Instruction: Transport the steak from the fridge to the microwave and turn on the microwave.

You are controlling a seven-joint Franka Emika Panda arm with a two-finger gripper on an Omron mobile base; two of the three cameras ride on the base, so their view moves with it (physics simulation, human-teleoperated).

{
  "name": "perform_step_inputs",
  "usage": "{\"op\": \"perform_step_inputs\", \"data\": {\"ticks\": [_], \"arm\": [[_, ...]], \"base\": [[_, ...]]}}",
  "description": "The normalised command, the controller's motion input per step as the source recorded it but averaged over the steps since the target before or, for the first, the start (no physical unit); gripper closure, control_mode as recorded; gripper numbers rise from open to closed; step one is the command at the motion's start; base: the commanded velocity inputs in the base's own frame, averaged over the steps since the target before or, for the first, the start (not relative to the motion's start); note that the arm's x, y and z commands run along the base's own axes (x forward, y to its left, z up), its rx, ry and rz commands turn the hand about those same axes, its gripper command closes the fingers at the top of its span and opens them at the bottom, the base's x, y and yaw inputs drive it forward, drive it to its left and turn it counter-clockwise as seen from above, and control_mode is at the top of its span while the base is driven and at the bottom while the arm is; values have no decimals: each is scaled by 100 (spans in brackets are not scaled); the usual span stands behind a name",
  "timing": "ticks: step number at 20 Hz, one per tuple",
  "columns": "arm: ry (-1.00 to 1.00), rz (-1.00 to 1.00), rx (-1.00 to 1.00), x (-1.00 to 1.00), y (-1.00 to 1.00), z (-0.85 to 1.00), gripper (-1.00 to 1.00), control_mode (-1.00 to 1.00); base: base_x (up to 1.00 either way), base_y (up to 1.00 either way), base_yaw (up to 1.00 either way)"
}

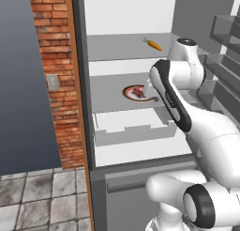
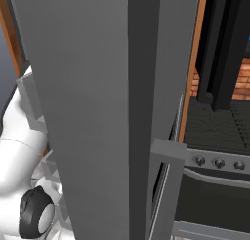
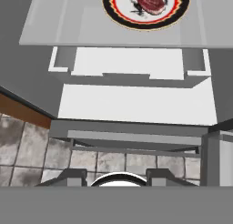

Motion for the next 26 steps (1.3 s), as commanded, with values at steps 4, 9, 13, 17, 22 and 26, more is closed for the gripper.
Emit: {"op": "perform_step_inputs", "data": {"ticks": [4, 9, 13, 17, 22, 26], "arm": [[-3, 0, 0, 0, 0, -3, -100, -100], [-18, 0, -9, 0, 0, -30, -100, -100], [-18, 0, -9, 0, 0, -26, -100, -100], [-4, 0, -1, 1, -12, -2, -100, -100], [0, 0, 0, 11, -24, 0, -100, -100], [0, 0, 0, 31, -22, 0, -100, -100]], "base": [[0, 0, 0], [0, 0, 0], [0, 0, 0], [0, 0, 0], [0, 0, 0], [0, 0, 0]]}}
